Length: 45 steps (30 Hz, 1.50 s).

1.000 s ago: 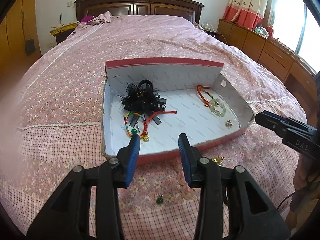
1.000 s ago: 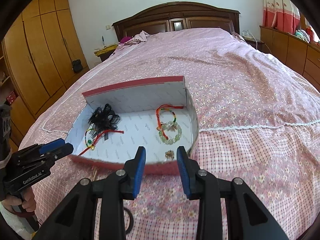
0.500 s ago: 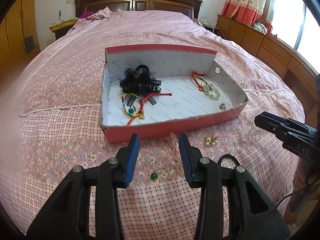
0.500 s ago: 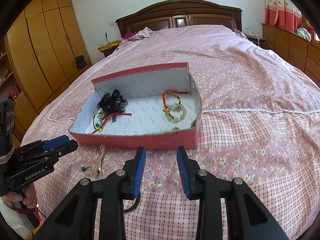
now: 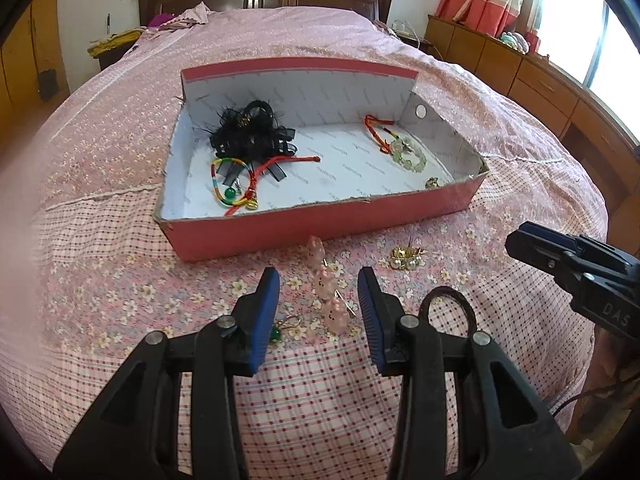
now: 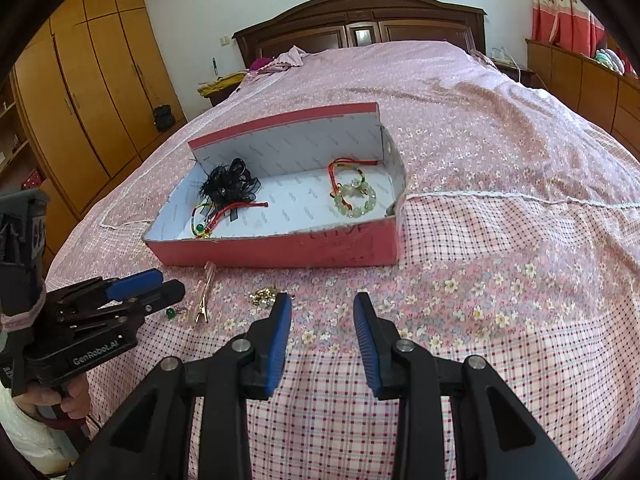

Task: Organize jewelry
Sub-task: 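Withdraw both tools from the box toward the remaining jewelry, then lower the left tool over the pink crystal pendant while the right approaches the black hair tie, then grasp the pink crystal pendant with the left tool while the right grasps the black hair tie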

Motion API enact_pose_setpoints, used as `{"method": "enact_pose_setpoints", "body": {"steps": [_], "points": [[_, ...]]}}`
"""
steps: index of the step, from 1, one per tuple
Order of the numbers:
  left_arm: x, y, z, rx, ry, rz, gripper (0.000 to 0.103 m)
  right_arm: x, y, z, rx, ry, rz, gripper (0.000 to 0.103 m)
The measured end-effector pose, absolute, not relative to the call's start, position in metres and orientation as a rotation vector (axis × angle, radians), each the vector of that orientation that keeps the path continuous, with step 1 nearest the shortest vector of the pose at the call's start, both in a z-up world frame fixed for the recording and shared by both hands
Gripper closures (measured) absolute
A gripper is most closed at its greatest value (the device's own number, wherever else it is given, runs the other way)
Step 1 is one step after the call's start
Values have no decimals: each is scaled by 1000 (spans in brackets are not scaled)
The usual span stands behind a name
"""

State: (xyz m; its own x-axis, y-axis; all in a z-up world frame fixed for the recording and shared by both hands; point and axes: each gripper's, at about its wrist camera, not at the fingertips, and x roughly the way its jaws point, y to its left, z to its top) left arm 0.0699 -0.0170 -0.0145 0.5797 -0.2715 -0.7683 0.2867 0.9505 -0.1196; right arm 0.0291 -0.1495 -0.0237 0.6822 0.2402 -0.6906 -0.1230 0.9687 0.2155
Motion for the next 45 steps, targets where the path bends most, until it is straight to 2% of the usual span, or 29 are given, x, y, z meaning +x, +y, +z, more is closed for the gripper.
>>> {"method": "enact_pose_setpoints", "body": {"steps": [23, 25, 27, 30, 45], "points": [[80, -41, -48, 74, 949, -293, 73, 31, -159, -39, 202, 822, 207, 68], [80, -42, -49, 78, 947, -290, 76, 31, -158, -40, 201, 823, 208, 68], [82, -43, -50, 79, 944, -289, 90, 31, -157, -39, 199, 825, 211, 68], [83, -40, -49, 68, 944, -291, 95, 31, -156, -39, 195, 825, 212, 68], [70, -10, -21, 6, 887, -285, 97, 27, -144, -40, 169, 835, 241, 68]]}}
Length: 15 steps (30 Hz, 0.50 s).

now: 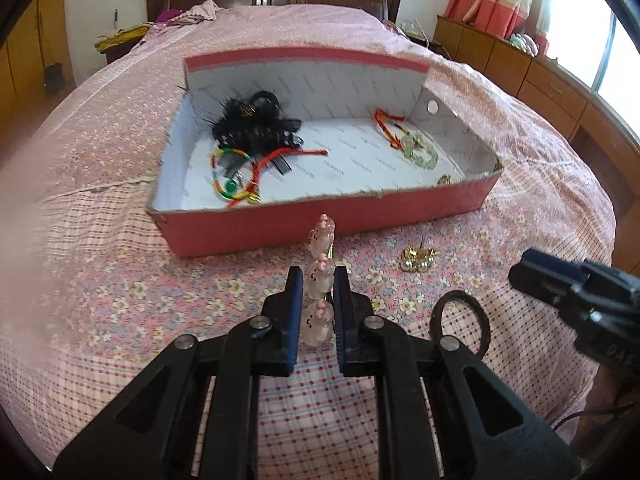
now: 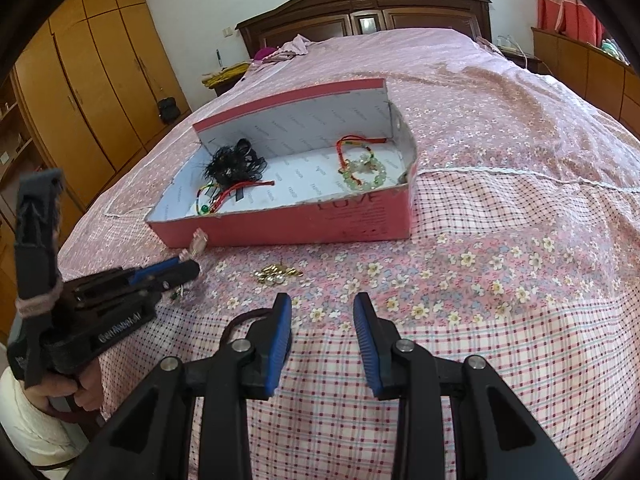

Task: Organize jewelry
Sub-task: 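Grasp the pink crystal pendant with the left tool while the right grasps the black hair tie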

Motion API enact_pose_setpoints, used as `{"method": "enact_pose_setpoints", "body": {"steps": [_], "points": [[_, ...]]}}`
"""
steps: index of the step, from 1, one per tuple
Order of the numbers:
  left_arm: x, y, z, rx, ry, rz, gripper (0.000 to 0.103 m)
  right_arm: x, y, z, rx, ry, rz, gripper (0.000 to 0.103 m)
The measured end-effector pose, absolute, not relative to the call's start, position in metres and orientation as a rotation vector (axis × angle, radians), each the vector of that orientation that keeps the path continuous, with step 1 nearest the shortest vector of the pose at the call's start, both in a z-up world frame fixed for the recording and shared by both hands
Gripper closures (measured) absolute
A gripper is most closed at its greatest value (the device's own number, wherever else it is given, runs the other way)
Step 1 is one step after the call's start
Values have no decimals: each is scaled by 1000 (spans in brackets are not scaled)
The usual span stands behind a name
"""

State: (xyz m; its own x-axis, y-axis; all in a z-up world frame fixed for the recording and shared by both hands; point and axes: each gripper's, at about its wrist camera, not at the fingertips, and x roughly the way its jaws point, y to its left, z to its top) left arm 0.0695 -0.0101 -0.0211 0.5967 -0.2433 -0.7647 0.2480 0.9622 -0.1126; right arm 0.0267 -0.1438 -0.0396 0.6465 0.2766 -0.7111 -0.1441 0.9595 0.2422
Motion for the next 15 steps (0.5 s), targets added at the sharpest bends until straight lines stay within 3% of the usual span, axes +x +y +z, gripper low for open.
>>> {"method": "enact_pose_setpoints", "body": {"steps": [15], "points": [[59, 15, -7, -43, 848, -228, 97, 30, -121, -56, 108, 891, 288, 68]]}}
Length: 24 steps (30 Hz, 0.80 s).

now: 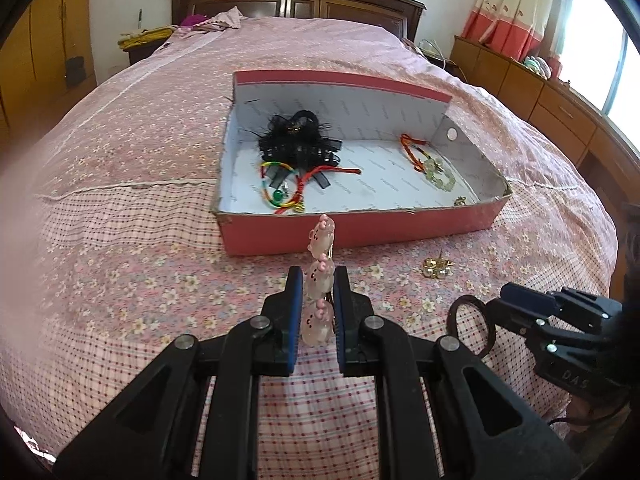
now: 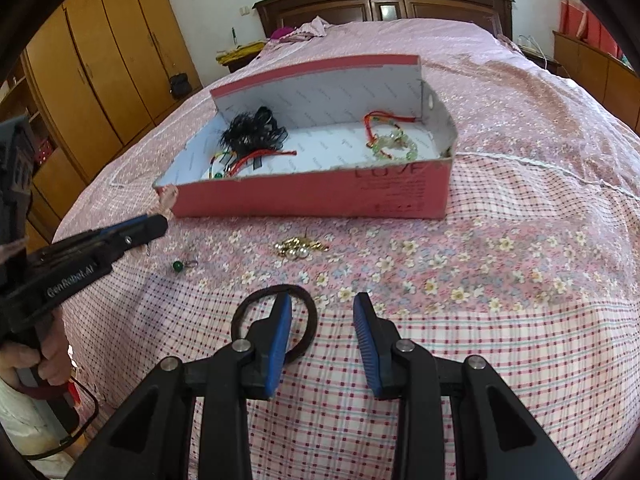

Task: Organize jewelry
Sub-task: 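Grasp the pink crystal pendant with the left tool while the right grasps the black hair tie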

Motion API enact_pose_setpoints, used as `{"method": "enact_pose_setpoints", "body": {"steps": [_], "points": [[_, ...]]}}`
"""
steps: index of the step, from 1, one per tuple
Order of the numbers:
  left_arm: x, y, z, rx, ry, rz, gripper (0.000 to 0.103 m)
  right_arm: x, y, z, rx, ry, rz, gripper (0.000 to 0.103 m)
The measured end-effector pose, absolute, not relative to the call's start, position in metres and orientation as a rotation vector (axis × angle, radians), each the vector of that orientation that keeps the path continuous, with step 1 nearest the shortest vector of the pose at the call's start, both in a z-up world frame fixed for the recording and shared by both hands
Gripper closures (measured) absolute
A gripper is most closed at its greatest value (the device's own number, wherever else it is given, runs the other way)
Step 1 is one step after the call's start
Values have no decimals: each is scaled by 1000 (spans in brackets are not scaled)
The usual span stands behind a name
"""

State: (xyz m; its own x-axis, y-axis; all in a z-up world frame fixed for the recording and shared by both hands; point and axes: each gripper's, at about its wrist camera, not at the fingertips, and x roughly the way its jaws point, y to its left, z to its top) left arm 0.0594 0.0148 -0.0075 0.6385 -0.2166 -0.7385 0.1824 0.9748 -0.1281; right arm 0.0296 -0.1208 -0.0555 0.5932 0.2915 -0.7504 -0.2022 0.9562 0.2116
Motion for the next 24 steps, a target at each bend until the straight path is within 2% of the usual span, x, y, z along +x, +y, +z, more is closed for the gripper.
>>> {"method": "enact_pose_setpoints", "body": {"steps": [12, 19, 24], "points": [[61, 24, -9, -58, 845, -208, 97, 35, -110, -66, 58, 919, 303, 70], [60, 26, -10, -58, 845, -207, 97, 36, -105, -71, 34, 929, 309, 93], [59, 26, -9, -56, 842, -208, 97, 34, -108, -68, 41, 916, 316, 97]]}}
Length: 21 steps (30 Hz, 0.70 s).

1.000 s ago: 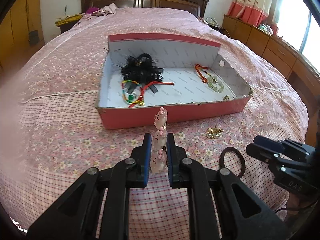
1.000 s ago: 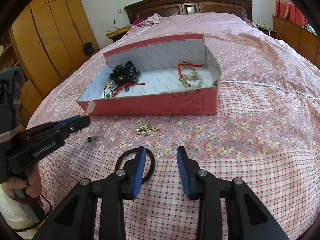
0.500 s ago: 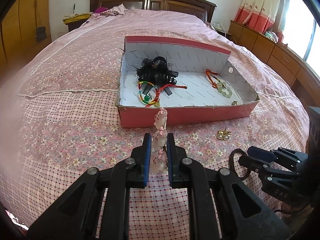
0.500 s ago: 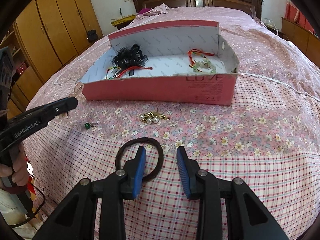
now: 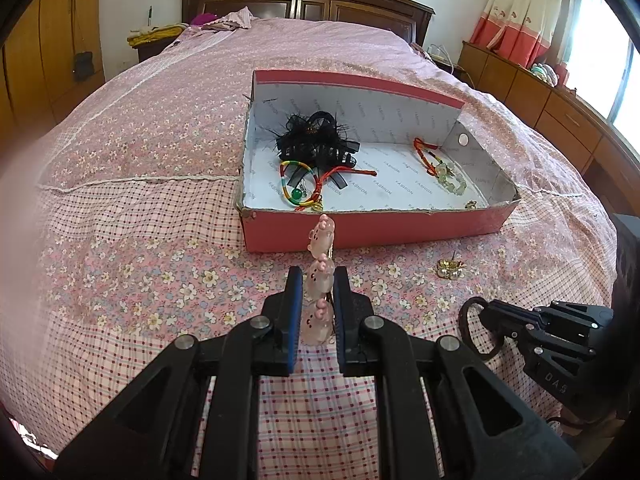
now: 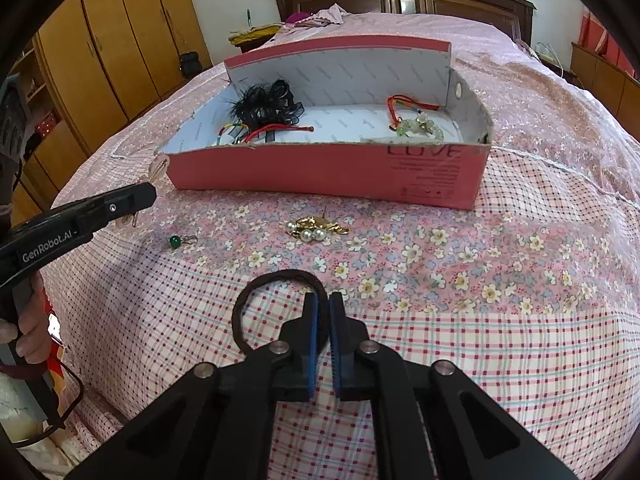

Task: Organize jewelry
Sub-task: 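Grasp the pink crystal pendant with the left tool while the right grasps the black hair tie, then carry the pendant and hair tie with both tools into the pink shoebox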

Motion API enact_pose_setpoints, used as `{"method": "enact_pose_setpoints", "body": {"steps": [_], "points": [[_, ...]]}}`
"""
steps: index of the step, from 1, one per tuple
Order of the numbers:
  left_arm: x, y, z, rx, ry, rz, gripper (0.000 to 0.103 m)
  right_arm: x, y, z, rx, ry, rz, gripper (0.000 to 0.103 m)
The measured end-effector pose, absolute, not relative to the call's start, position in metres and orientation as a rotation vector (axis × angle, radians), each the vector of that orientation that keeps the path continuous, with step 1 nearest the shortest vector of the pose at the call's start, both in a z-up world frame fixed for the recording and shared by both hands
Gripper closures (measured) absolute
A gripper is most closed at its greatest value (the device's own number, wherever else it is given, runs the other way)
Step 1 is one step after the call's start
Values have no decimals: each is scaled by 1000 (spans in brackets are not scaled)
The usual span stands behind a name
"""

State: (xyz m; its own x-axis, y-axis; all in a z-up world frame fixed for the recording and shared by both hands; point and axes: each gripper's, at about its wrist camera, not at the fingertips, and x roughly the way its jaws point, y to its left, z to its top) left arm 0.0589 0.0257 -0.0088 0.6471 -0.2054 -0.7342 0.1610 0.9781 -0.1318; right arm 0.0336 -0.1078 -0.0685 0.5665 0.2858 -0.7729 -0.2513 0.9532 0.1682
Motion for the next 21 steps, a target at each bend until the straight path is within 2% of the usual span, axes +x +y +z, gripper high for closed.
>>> {"method": "enact_pose_setpoints", "body": {"steps": [21], "points": [[56, 22, 17, -54, 791, -228, 97, 20, -119, -24, 69, 791, 315, 97]]}}
